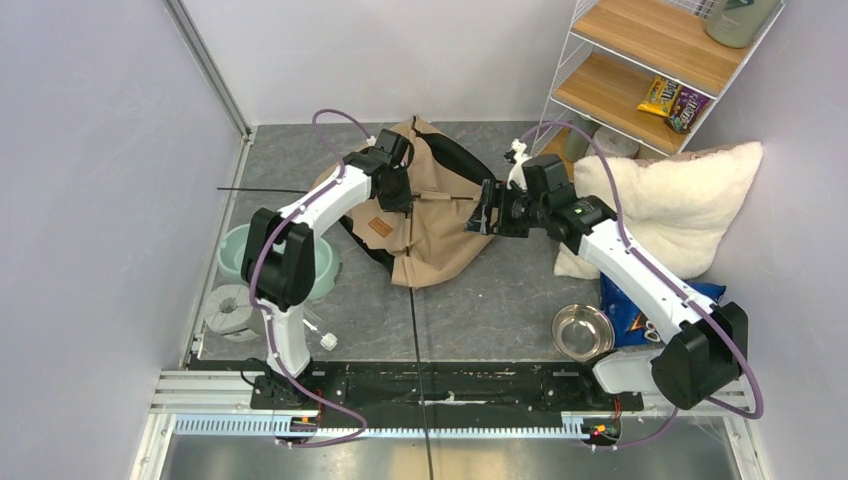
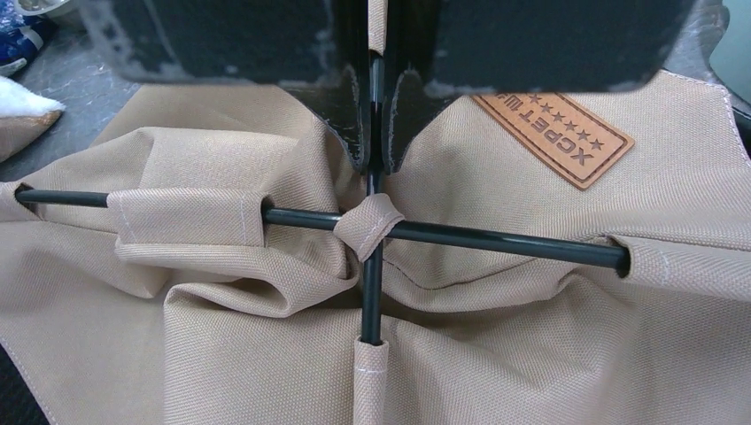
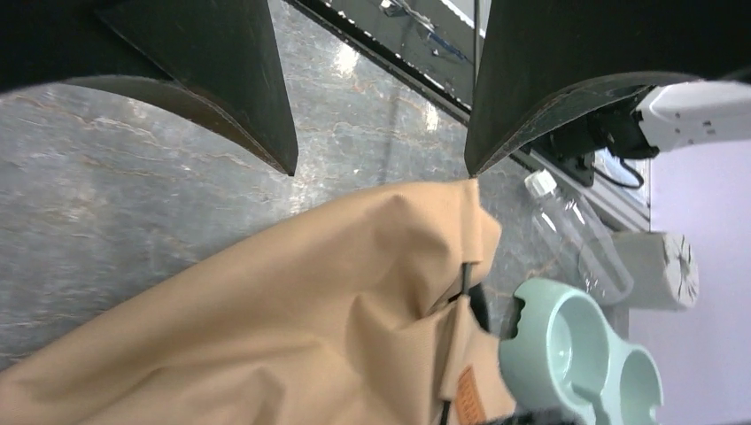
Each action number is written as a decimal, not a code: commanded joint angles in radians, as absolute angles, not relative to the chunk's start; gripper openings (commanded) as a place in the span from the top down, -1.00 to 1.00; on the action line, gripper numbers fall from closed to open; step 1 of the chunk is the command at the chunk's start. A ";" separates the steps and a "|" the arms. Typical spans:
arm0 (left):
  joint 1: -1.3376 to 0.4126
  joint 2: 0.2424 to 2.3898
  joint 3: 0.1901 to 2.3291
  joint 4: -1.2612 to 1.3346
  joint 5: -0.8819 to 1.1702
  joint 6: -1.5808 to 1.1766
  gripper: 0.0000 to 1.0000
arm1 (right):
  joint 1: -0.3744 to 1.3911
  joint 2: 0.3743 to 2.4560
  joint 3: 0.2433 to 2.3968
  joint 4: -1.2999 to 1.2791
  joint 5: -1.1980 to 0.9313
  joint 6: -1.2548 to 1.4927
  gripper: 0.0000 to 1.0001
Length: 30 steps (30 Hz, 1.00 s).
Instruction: Set up the pet tent
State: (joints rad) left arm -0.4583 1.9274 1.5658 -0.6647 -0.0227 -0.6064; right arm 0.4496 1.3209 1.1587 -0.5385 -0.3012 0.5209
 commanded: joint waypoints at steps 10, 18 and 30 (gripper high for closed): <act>-0.408 2.051 1.769 -0.712 0.065 -0.667 0.96 | 0.715 1.407 1.267 -0.558 -0.293 0.429 -0.56; -0.404 2.063 1.848 -0.694 0.093 -0.673 0.96 | 0.862 1.509 1.282 -0.582 -0.203 0.350 -0.43; -0.405 2.058 1.917 -0.660 0.087 -0.689 0.96 | 0.948 1.514 1.243 -0.672 -0.168 0.359 -0.29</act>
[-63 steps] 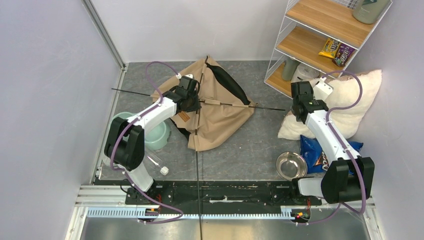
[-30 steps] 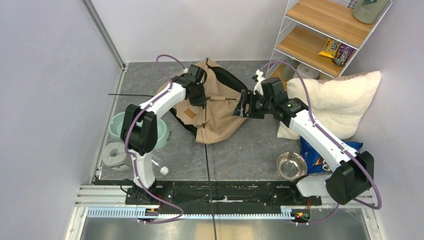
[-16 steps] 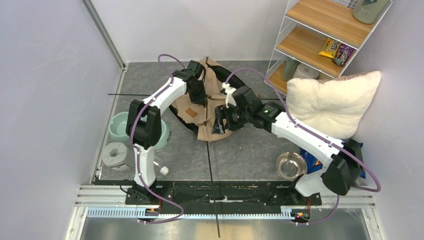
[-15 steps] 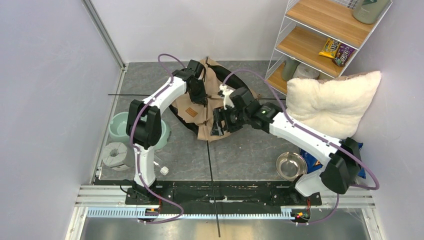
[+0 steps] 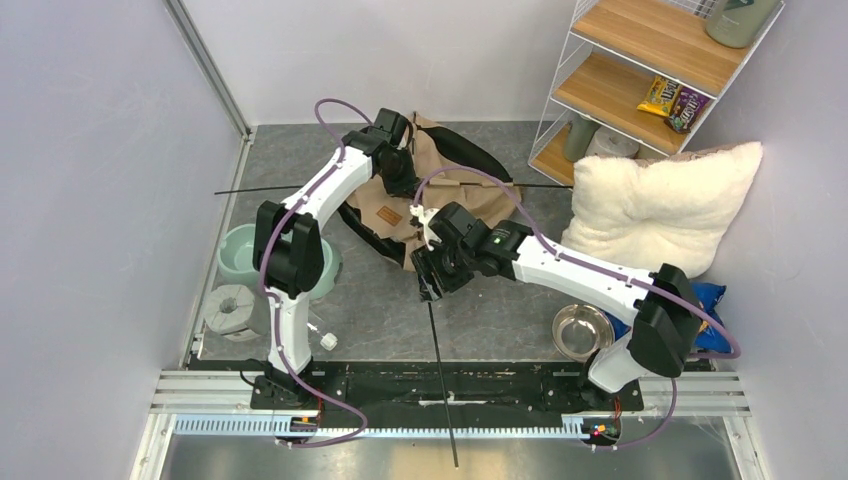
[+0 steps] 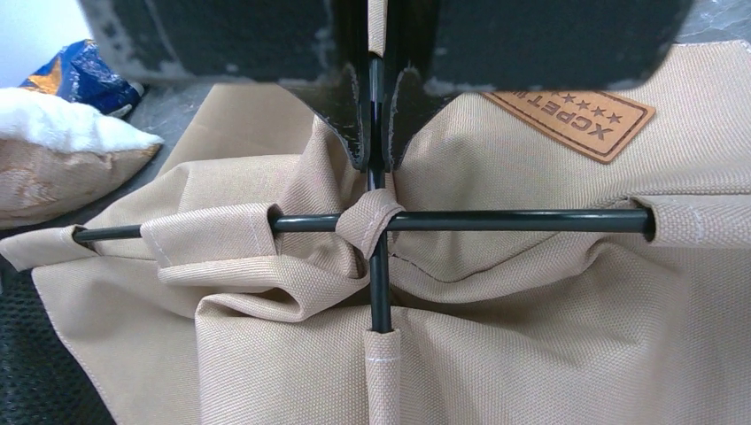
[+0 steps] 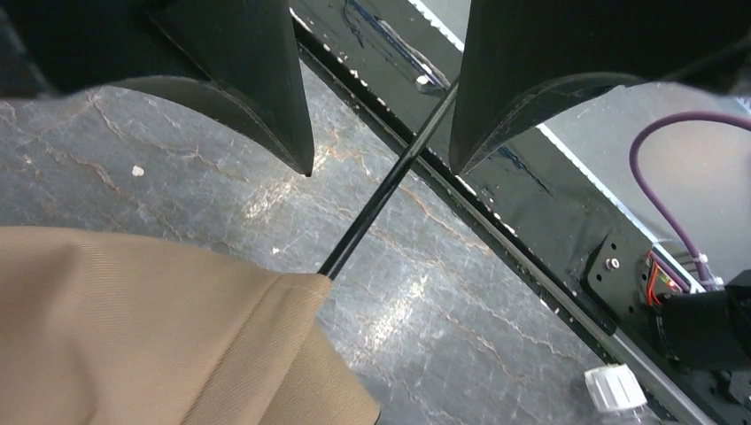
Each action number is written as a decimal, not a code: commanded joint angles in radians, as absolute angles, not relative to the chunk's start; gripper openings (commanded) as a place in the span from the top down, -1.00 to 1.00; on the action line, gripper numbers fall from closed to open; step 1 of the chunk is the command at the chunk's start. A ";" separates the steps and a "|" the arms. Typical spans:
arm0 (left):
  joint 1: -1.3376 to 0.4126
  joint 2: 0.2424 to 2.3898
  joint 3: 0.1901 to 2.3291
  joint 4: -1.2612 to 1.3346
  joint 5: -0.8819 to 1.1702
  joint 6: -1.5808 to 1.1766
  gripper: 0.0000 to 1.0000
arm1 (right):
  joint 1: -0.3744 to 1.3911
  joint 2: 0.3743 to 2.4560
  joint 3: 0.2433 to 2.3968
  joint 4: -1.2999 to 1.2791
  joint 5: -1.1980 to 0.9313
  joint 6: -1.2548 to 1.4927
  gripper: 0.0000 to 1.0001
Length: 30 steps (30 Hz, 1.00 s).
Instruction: Set up the pet tent
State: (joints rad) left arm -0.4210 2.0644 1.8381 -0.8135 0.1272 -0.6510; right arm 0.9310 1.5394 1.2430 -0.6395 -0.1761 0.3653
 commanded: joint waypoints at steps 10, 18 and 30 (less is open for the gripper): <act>-0.403 2.056 1.945 -0.638 0.102 -0.697 0.96 | 0.959 1.539 1.217 -0.670 -0.163 0.432 0.82; -0.400 2.029 1.940 -0.619 0.157 -0.689 0.38 | 0.934 1.453 1.182 -0.569 0.038 0.505 1.00; -0.397 1.962 1.957 -0.588 0.219 -0.677 -0.26 | 0.930 1.303 1.080 -0.353 0.155 0.536 1.00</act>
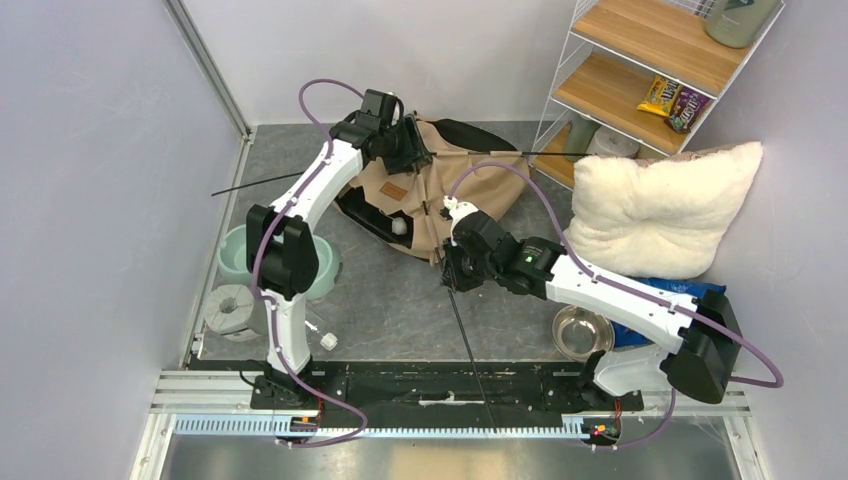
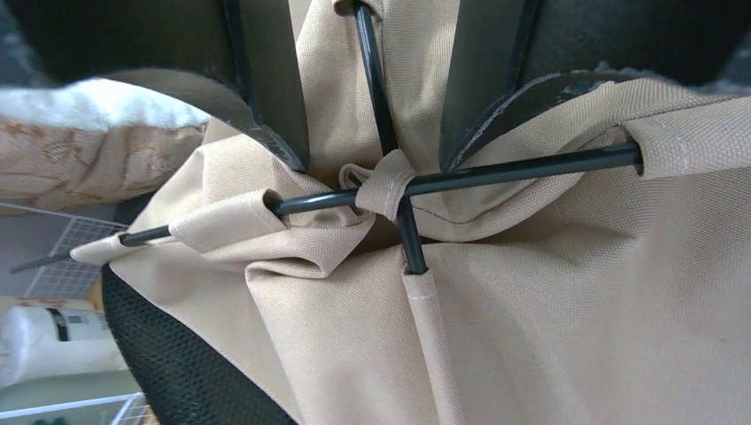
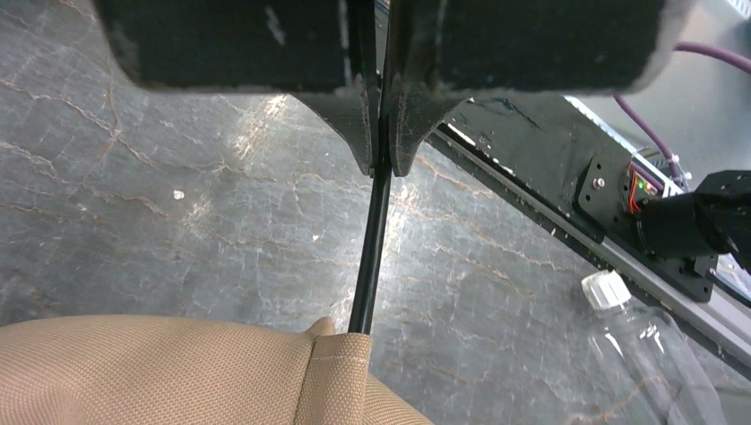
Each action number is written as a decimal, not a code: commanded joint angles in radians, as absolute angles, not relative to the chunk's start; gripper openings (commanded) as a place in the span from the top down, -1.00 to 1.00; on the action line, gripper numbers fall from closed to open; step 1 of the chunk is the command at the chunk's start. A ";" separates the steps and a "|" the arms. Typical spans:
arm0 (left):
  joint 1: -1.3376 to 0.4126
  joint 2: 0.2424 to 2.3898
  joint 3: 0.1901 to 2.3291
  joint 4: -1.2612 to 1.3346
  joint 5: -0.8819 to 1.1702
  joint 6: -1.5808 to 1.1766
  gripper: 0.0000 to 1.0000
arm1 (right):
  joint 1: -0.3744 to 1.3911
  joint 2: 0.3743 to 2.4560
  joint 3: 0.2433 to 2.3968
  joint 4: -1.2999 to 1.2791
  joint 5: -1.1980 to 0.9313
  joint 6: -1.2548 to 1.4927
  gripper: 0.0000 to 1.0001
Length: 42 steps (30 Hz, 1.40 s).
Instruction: Set up the pet tent
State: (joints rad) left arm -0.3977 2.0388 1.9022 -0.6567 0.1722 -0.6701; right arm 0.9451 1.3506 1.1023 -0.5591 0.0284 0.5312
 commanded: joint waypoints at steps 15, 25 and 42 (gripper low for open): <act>-0.395 1.791 1.861 -0.527 0.239 -0.645 -0.39 | 0.930 1.345 1.061 -0.117 0.349 0.619 1.00; -0.395 1.552 1.537 -0.343 0.316 -0.624 -0.32 | 0.897 1.375 1.096 -0.073 0.371 0.684 1.00; -0.392 1.270 1.218 -0.280 0.278 -0.539 -0.32 | 0.810 1.443 1.178 -0.042 0.311 0.755 1.00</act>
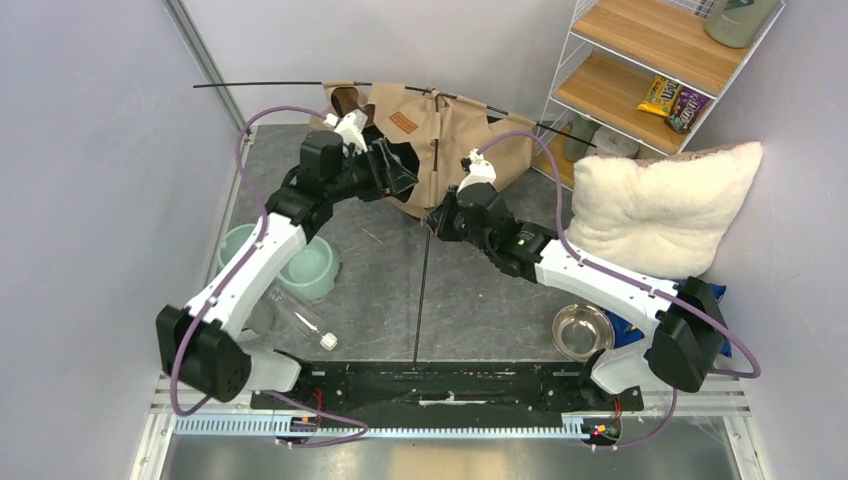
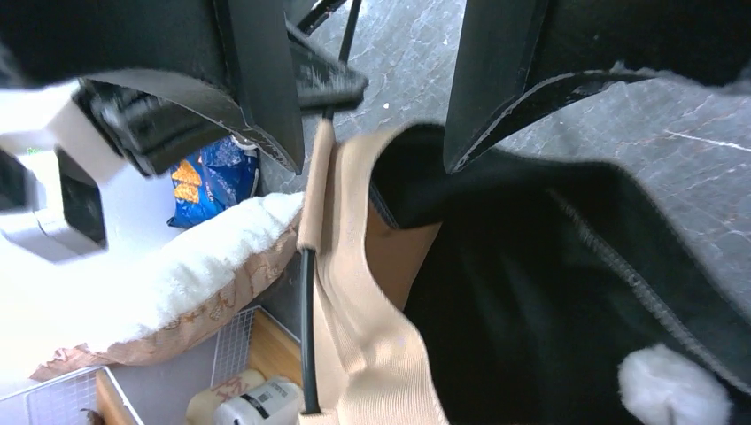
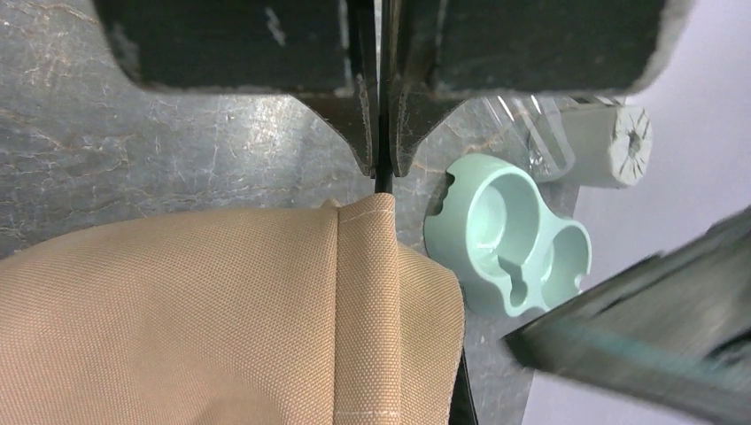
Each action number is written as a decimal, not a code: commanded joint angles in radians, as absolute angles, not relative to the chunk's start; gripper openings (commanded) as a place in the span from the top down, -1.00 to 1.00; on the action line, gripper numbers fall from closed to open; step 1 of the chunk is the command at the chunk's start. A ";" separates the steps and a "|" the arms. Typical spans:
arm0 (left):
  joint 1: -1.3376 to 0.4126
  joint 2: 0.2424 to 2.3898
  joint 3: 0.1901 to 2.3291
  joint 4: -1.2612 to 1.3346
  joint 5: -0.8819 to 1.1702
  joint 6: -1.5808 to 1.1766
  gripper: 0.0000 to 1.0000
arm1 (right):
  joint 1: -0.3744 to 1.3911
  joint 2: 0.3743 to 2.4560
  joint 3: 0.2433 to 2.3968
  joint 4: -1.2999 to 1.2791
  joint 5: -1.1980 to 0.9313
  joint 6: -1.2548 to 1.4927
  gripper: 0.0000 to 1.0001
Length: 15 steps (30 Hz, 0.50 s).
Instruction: Set up the pet tent
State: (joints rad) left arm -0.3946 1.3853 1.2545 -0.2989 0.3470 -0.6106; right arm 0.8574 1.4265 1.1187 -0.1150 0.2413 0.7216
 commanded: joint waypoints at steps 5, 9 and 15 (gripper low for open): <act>-0.384 1.174 1.146 -0.318 0.270 -0.521 -0.32 | 0.782 1.452 1.226 -0.108 0.289 0.782 1.00; -0.390 1.140 1.055 -0.276 0.523 -0.510 -0.32 | 0.760 1.468 1.307 -0.209 0.254 0.782 1.00; -0.468 1.064 0.913 -0.194 0.611 -0.510 -0.32 | 0.718 1.533 1.463 -0.351 0.097 0.718 1.00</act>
State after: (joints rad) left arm -0.4225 1.1152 0.9611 -0.2653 0.4950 -0.5537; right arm 0.7547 1.4822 1.3376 -0.2817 0.1463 0.7795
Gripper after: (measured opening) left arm 0.659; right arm 0.022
